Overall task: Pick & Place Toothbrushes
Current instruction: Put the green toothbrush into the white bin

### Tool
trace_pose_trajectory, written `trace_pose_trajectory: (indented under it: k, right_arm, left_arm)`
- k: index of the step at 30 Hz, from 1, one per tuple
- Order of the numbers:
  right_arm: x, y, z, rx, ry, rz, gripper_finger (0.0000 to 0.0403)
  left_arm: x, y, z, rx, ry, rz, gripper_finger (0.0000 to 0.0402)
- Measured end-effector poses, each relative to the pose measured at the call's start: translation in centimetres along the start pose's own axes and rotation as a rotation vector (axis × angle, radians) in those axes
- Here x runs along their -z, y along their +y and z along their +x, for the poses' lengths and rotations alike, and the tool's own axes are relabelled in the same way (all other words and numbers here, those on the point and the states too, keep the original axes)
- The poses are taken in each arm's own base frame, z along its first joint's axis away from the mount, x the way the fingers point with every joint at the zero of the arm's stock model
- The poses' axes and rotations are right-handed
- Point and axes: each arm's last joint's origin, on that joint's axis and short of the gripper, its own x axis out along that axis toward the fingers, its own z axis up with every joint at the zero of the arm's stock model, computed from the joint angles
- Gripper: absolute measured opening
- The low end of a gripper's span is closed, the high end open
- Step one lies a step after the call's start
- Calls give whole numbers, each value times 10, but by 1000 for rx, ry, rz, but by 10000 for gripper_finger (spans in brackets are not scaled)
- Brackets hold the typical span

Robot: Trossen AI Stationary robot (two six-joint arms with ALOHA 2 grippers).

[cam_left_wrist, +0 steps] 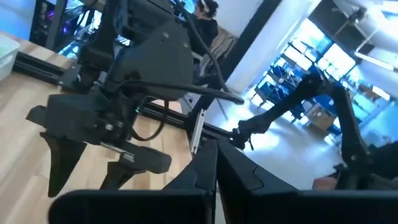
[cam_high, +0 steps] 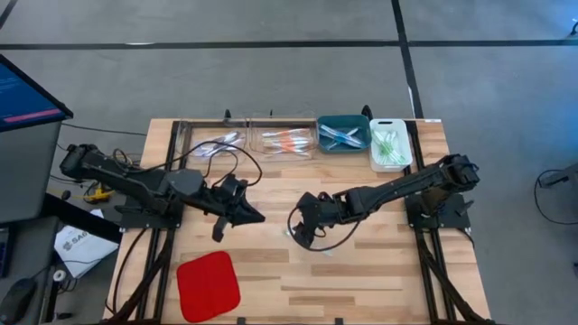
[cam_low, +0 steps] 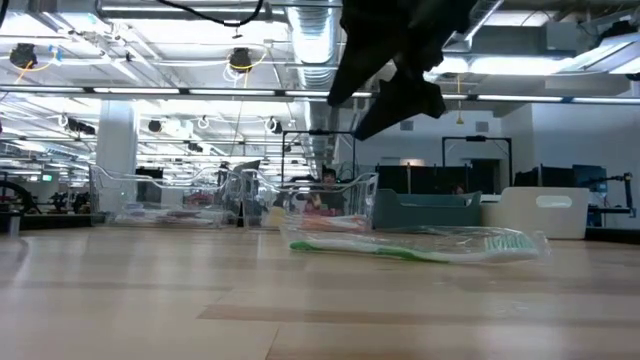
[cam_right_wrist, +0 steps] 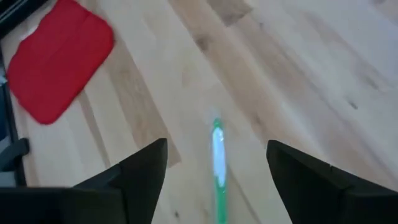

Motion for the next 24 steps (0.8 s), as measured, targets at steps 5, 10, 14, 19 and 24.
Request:
trace_pose_trajectory:
  k: [5,10,14,19,24]
  right_arm:
    - [11,11,-3,-50,42,24,270]
    - [34,19,-8,45,69,-55,270]
    - [46,6,21,138,174,-74,270]
    - [46,22,49,20,306,-41,270]
    - [36,43,60,62,253,-109,270]
  left_arm:
    - [-1,1,0,9,6,25,0]
    - [0,1,0,41,27,36,0]
    - [0,1,0,41,28,59,0]
    - [1,1,0,39,33,61,0]
    - [3,1,0,42,57,57,0]
